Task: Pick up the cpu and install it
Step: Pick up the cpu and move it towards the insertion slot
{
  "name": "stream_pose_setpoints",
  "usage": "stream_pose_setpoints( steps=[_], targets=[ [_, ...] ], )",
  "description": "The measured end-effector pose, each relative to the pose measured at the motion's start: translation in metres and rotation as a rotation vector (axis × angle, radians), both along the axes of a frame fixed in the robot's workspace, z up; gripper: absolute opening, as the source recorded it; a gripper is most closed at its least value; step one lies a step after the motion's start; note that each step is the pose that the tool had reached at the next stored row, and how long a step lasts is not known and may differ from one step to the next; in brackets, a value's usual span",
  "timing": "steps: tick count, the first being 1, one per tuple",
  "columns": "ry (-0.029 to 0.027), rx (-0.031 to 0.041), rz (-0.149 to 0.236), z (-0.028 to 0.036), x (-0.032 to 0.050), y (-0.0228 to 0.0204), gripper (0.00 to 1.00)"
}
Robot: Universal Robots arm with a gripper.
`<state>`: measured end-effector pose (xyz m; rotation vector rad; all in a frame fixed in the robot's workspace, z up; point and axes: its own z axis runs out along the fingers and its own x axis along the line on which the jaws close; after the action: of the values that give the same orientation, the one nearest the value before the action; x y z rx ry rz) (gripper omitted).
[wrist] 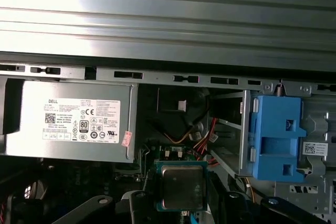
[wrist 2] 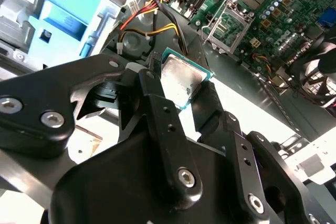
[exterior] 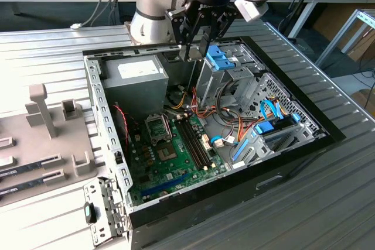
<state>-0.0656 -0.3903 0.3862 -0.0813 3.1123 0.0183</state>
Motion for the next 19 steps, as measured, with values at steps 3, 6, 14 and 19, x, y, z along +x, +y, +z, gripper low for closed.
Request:
stream_pose_setpoints(
  steps=[3,6,14,19],
  targets=[
    [0.0,0.0,0.0,0.0,0.0042,0.0,0.47],
    [0.0,0.0,0.0,-0.0001,0.0085,0.0,0.47],
    [0.0,0.0,0.0,-0.0002,0.027,0.0,0.47],
    [0.0,0.0,0.0,-0.0004,0.0358,0.0,0.47]
  ],
)
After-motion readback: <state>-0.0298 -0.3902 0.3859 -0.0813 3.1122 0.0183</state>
